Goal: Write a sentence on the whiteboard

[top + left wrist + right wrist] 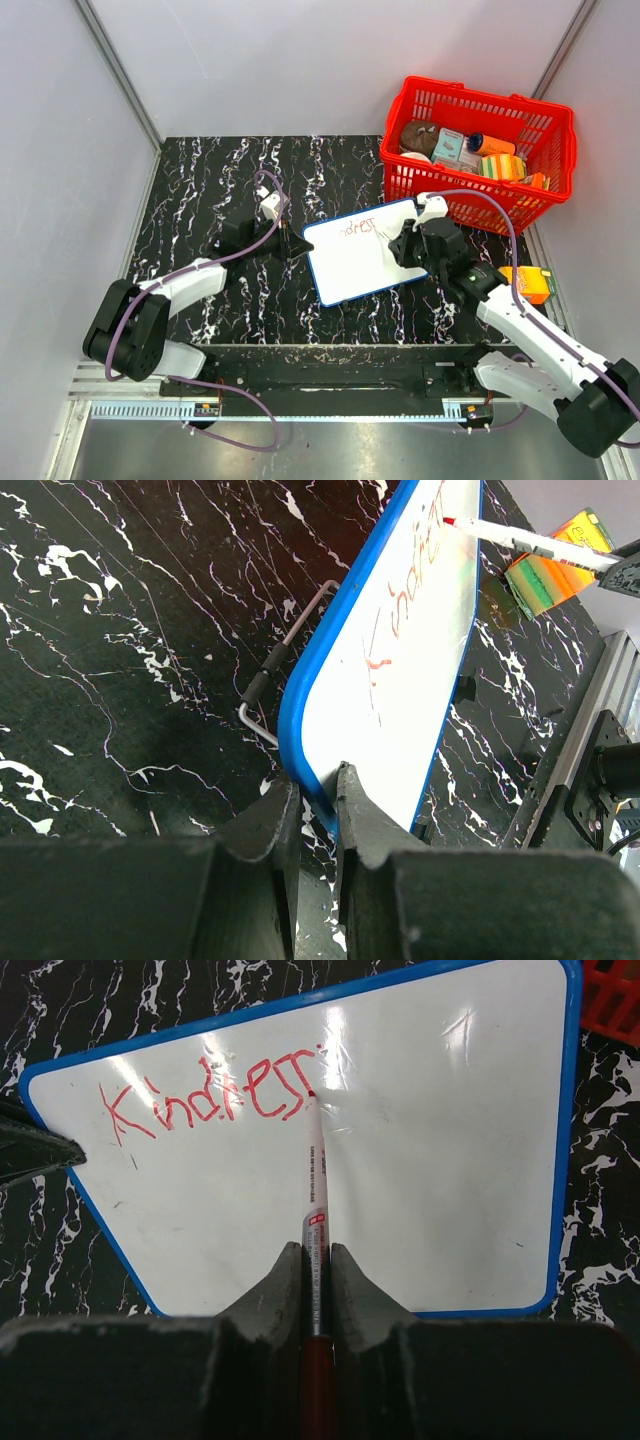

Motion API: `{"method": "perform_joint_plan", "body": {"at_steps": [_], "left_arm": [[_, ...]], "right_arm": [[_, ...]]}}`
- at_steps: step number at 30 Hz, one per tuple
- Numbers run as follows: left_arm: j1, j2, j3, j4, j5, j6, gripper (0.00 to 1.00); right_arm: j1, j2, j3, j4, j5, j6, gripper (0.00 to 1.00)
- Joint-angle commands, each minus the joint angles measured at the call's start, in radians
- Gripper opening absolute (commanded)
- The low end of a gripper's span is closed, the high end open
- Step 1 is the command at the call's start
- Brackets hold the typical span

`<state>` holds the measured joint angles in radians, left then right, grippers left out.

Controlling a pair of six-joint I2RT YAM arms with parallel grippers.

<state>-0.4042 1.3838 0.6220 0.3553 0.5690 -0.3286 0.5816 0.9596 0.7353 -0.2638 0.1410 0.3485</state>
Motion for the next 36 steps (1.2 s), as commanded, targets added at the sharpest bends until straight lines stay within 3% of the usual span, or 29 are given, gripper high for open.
{"method": "perform_joint_plan", "body": {"at_steps": [1, 15, 26, 36], "left_arm": [[0.004, 0.020, 0.013, -0.012, -0.161, 0.163, 0.00], [0.002, 0.023, 0.015, -0.012, -0.161, 0.163, 0.00], [-0.001, 0.023, 0.016, -0.015, -0.161, 0.165, 0.00], [0.001, 0.020, 0.015, -0.013, -0.166, 0.165, 0.00]], "right_arm": [[-0.005, -0.021, -0.011, -0.028, 0.028, -0.002, 0.00], [-0.005, -0.059, -0.017, -0.026, -0.046, 0.007, 0.00], [-0.005, -0.190, 0.033, -0.034, -0.063, 0.015, 0.00], [-0.005, -0.199, -0.008, 0.063, -0.230, -0.009, 0.00]]}}
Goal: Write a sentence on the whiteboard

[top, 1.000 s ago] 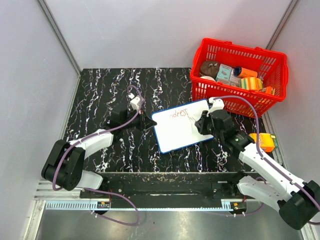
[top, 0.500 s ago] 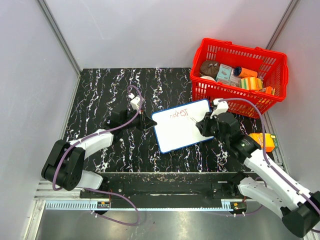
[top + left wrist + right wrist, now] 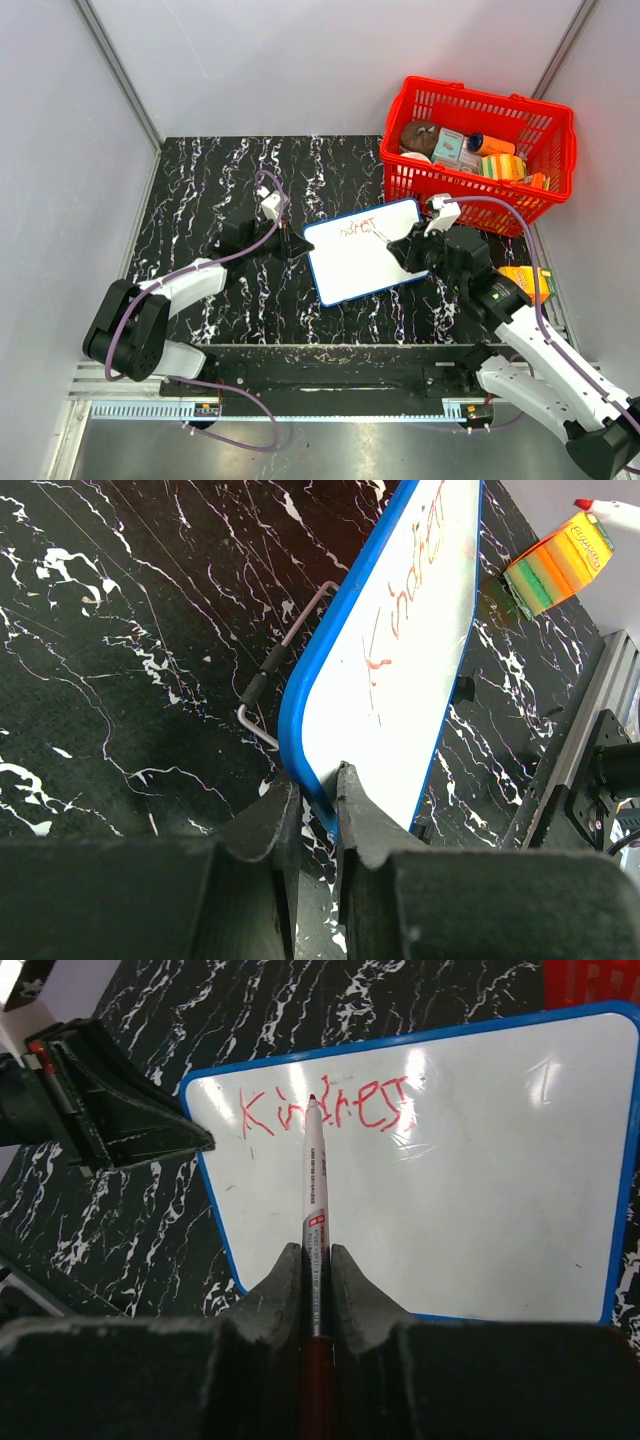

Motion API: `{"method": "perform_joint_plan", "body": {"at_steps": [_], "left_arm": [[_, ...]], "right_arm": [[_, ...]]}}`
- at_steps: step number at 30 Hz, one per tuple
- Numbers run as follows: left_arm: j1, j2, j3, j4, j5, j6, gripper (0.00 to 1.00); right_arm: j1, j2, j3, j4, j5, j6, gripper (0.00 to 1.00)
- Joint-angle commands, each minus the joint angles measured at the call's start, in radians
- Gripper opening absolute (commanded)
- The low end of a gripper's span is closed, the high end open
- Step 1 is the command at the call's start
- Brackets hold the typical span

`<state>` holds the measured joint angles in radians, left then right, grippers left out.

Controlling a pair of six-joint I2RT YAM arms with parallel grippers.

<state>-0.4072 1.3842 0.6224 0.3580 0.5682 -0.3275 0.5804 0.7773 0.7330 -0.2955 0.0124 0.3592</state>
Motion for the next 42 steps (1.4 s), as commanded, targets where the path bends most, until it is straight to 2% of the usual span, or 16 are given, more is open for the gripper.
{"method": "perform_joint_plan", "body": {"at_steps": [1, 19, 24, 34, 42], "left_arm": [[0.004, 0.019, 0.014, -0.016, -0.165, 0.163, 0.00], [0.001, 0.022, 0.013, -0.017, -0.162, 0.168, 0.00], [0.002, 0.022, 0.013, -0.017, -0.163, 0.168, 0.00], [0.002, 0.021, 0.016, -0.022, -0.163, 0.168, 0.00], [0.002, 0.022, 0.016, -0.022, -0.162, 0.168, 0.00]], "right_arm": [[-0.004, -0.019, -0.010, 0.101, -0.115, -0.026, 0.00], [0.009, 0.007, -0.026, 0.099, -0.210, -0.042, 0.00], [0.056, 0.019, -0.026, 0.087, -0.177, -0.042, 0.00], [0.228, 0.073, -0.001, 0.072, 0.032, -0.063, 0.00], [0.262, 0.115, 0.002, 0.102, 0.046, -0.066, 0.00]]}}
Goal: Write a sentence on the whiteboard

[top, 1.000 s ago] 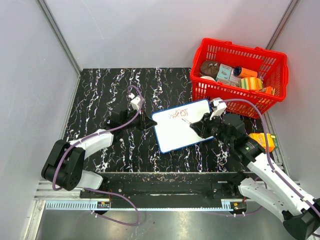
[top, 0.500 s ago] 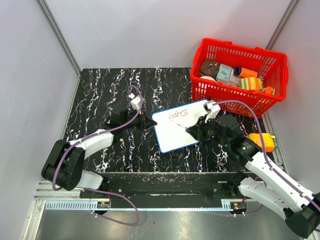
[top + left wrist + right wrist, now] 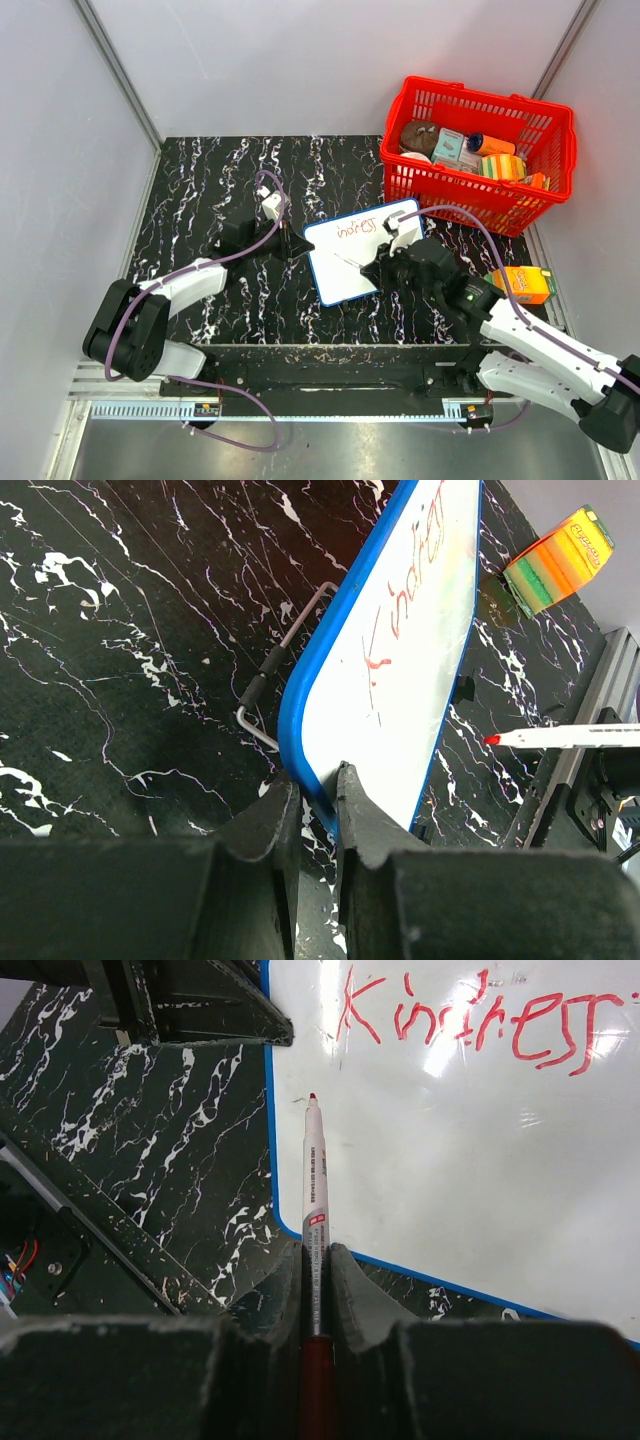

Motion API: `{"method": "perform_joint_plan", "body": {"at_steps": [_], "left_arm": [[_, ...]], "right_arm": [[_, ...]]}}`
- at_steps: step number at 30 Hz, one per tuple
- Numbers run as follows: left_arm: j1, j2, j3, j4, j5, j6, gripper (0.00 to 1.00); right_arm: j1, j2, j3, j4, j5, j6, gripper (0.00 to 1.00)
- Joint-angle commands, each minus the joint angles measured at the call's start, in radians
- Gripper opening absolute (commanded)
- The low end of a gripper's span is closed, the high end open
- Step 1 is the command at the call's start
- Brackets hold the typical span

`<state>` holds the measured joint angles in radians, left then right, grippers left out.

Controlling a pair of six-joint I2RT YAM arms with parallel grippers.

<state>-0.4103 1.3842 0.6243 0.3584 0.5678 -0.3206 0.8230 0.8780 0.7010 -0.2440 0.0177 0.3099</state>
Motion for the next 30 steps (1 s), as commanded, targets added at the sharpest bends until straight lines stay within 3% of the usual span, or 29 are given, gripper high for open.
{"method": "perform_joint_plan", "body": {"at_steps": [1, 12, 30], "left_arm": [[0.005, 0.022, 0.014, -0.022, -0.161, 0.161, 0.00], [0.004, 0.022, 0.014, -0.021, -0.160, 0.161, 0.00], [0.002, 0.022, 0.015, -0.022, -0.160, 0.161, 0.00]], "right_arm": [[0.025, 0.018, 0.032, 0.055, 0.039, -0.014, 0.00], [0.044, 0.116, 0.061, 0.055, 0.146, 0.028, 0.00], [0.047, 0.171, 0.061, 0.084, 0.136, 0.040, 0.00]]}}
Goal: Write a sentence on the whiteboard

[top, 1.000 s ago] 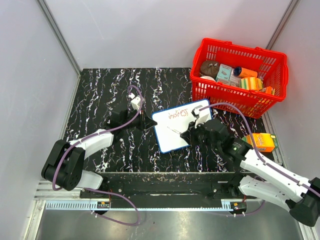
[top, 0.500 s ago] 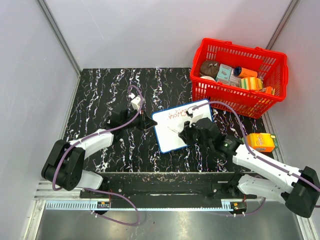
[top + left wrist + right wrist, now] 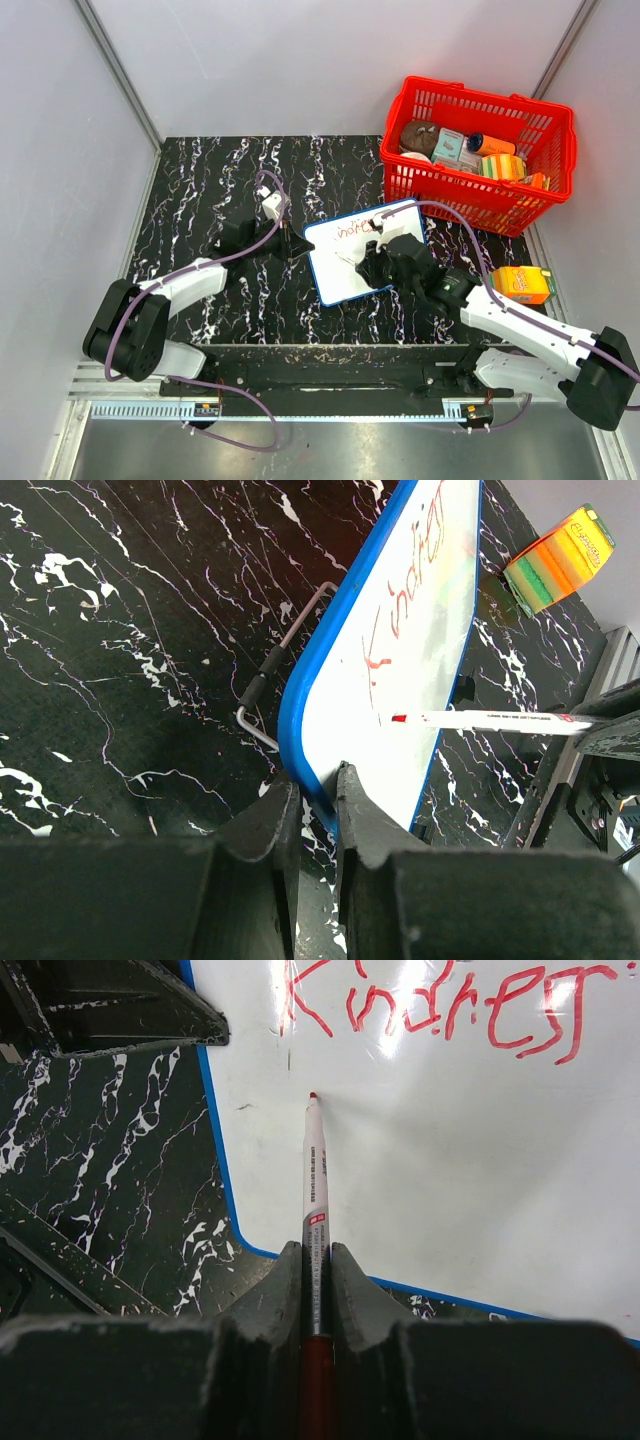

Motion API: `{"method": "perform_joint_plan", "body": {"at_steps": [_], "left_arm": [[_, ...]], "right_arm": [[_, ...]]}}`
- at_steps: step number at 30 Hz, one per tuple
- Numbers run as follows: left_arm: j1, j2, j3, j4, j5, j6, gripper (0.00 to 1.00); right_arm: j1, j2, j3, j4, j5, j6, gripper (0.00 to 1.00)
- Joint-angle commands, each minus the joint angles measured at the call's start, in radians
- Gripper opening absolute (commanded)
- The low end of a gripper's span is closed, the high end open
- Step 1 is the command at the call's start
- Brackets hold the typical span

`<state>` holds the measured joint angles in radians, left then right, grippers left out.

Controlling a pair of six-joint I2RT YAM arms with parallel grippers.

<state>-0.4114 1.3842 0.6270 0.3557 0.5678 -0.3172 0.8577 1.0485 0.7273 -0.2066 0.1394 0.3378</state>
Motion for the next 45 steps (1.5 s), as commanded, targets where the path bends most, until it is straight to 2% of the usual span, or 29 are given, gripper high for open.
{"method": "perform_joint_plan", "body": {"at_steps": [1, 13, 36, 45], "left_arm": [[0.003, 0.022, 0.013, -0.020, -0.160, 0.158, 0.00], [0.003, 0.022, 0.013, -0.021, -0.160, 0.159, 0.00], [0.003, 0.022, 0.014, -0.024, -0.164, 0.161, 0.00], [0.003, 0.022, 0.014, -0.026, -0.166, 0.162, 0.00]], "right_arm": [[0.012, 0.002, 0.034, 0.049, 0.011, 0.013, 0.00], [0.012, -0.010, 0.008, 0.055, -0.031, 0.026, 0.00], [0.012, -0.041, -0.017, -0.011, 0.002, 0.021, 0.00], [0.012, -0.039, -0.005, 0.019, 0.006, 0.026, 0.00]]}}
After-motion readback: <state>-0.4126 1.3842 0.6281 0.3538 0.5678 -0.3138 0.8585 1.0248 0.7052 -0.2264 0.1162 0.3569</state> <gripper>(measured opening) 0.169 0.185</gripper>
